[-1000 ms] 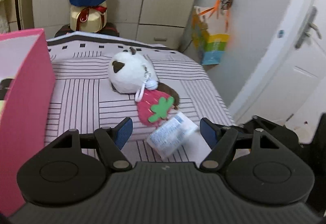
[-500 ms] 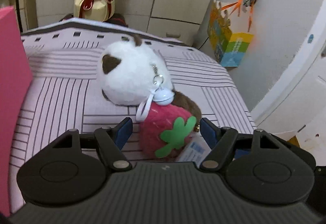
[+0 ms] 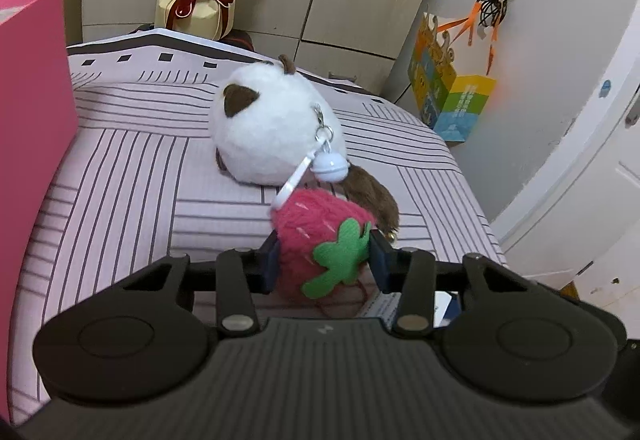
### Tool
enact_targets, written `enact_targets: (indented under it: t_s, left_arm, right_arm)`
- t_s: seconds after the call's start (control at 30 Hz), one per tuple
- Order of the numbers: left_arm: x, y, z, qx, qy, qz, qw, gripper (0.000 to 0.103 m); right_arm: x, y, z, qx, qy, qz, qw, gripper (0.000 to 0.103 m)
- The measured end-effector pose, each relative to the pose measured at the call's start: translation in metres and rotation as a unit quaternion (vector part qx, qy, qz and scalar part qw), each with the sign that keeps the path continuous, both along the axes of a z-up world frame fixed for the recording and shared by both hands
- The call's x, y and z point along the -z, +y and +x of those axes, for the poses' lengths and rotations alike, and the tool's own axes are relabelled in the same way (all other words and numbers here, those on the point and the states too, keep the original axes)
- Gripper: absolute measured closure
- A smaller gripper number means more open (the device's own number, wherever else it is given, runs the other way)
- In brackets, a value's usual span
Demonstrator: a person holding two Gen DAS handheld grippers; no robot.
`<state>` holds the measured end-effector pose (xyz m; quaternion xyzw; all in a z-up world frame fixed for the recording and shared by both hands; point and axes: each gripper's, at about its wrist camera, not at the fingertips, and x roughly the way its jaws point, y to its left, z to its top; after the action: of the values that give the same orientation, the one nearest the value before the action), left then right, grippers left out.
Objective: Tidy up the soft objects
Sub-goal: 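Lift the strawberry plush with the left tool while the right tool grasps the white soap bar, then carry the strawberry plush with the left tool while the right tool carries the soap into the box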
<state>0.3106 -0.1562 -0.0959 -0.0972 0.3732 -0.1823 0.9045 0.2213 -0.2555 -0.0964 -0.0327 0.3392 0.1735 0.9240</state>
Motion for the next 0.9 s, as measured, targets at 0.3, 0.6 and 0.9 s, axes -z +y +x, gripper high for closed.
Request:
enact_targets:
  t_s: [0.3, 0.6, 0.9]
  left_arm:
    - [-0.006, 0.016, -0.037, -0.004, -0.008, -0.018, 0.9998, 0.06]
    - [-0.011, 0.039, -0.078, 0.008, -0.008, -0.026, 0.9996, 0.06]
    - [-0.033, 0.062, -0.13, 0.082, 0.008, 0.018, 0.9964, 0.06]
  right_arm:
    - [-0.001, 0.007, -0.032, 0.051, 0.001, 0.0, 0.999, 0.019]
    - [-0.003, 0.012, -0.072, 0.081, -0.014, 0.004, 0.997, 0.019]
    - [-0.009, 0.013, -0.116, 0.078, -0.015, 0.01, 0.997, 0.019]
